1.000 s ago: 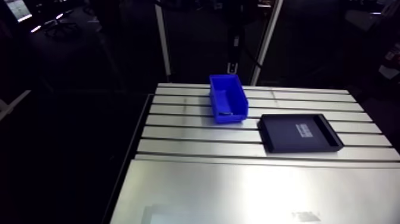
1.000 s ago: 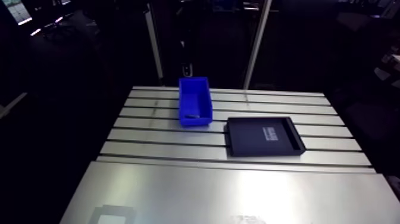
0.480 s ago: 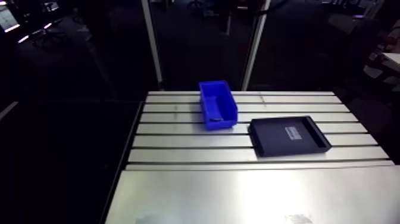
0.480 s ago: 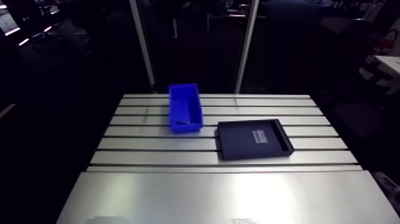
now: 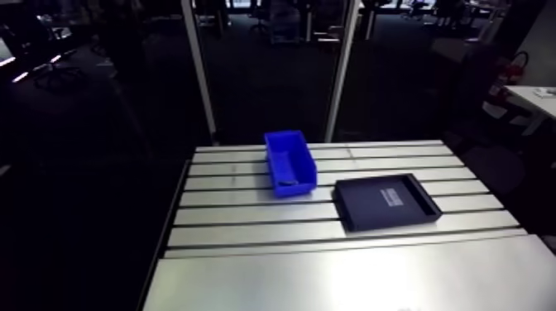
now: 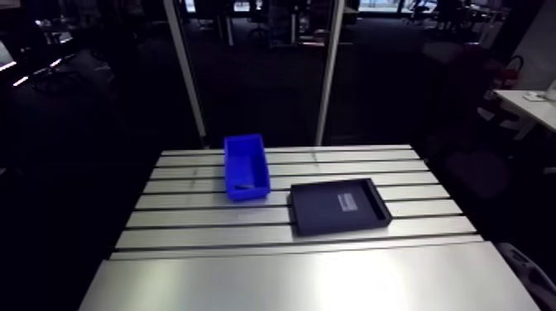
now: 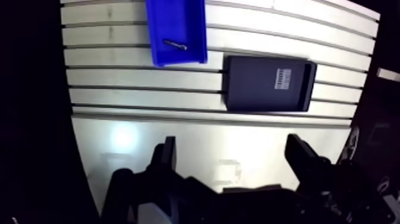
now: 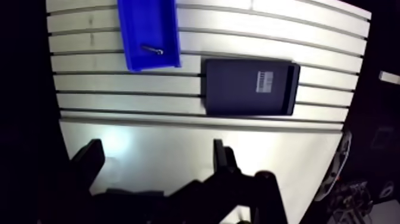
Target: Pick up the M10 bolt from the tray and put it into the blue bin.
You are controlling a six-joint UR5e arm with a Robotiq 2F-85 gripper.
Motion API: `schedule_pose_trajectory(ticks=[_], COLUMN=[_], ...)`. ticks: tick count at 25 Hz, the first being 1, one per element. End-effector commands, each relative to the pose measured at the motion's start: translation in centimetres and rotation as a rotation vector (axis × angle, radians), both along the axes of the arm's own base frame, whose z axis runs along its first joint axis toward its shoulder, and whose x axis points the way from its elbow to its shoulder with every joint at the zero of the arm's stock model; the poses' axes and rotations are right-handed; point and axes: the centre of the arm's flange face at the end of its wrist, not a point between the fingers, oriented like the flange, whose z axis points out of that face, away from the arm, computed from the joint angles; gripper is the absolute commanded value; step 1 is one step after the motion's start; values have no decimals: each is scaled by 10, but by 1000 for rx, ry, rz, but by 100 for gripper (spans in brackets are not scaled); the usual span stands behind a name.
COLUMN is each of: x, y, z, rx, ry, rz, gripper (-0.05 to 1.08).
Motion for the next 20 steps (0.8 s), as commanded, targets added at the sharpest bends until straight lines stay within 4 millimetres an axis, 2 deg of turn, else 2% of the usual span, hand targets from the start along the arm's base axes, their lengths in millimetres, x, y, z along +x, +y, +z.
schedule_pose_trajectory(ticks=[1,4,12,20], x=[26,28,31,33], y=[-1,-2,-1,-2], z=[22,22,6,3], rx=[4,4,12,18], ry=[29,31,4,31], rz=[-85,-102,-123,-118], gripper=[1,1,1,1])
